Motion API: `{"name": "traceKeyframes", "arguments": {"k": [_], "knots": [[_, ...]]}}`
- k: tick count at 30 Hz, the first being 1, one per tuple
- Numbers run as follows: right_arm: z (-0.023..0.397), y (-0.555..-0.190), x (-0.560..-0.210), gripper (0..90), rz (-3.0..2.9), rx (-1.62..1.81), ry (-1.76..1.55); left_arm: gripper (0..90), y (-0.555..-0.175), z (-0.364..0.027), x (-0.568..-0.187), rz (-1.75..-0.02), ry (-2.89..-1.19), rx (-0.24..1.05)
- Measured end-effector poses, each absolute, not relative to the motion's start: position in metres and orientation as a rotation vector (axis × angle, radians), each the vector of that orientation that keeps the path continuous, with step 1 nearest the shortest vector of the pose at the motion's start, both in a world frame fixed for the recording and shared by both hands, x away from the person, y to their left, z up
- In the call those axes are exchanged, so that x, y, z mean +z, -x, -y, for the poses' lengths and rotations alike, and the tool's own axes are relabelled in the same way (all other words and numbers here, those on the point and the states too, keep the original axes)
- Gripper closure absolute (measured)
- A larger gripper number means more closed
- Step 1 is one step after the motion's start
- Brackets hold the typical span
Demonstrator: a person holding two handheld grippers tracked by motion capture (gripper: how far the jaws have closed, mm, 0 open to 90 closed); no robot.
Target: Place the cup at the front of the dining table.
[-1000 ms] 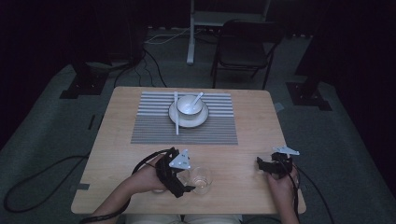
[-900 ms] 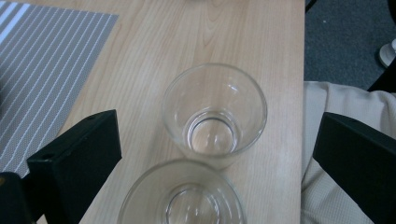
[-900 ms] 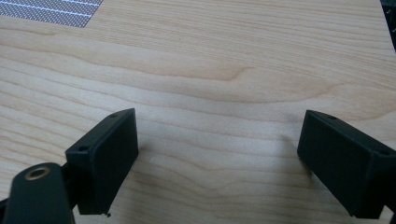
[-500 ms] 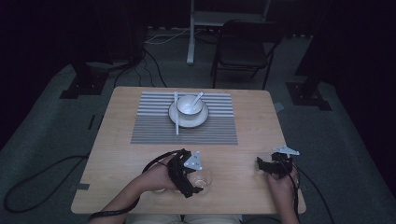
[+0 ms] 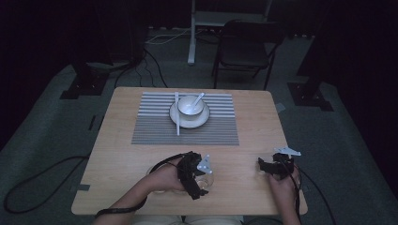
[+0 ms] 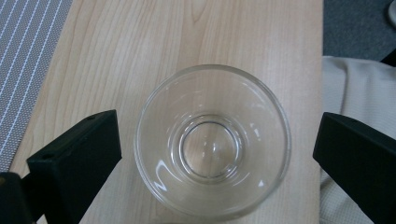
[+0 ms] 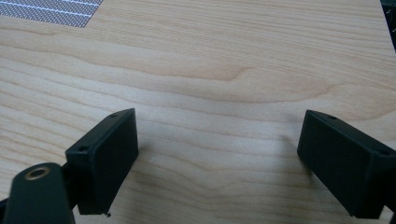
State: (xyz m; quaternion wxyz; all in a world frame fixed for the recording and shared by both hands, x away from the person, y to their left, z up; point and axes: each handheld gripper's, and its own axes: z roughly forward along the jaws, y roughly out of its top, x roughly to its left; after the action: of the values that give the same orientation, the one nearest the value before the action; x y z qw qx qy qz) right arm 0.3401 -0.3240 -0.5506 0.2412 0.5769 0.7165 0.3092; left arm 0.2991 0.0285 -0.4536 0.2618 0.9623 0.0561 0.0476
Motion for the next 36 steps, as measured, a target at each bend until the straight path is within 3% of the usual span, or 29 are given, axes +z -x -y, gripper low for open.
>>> {"name": "traceKeyframes", "arguments": {"k": [12, 14, 17, 36], "knots": [[0.324, -0.340, -0.551, 11.8, -1.959, 0.846, -1.578, 7.0, -0.302, -0.019, -0.462, -0.144, -2.663, 0.158], [0.324, -0.340, -0.551, 11.8, -1.960, 0.846, -1.578, 14.5, -0.302, -0.019, -0.463, -0.147, -2.672, 0.171], [0.324, -0.340, -0.551, 11.9, -1.959, 0.846, -1.578, 17.2, -0.301, -0.019, -0.465, -0.150, -2.677, 0.165], [0.324, -0.340, -0.551, 11.9, -1.959, 0.846, -1.579, 18.1, -0.314, -0.016, -0.459, -0.221, -2.651, 0.164]]}}
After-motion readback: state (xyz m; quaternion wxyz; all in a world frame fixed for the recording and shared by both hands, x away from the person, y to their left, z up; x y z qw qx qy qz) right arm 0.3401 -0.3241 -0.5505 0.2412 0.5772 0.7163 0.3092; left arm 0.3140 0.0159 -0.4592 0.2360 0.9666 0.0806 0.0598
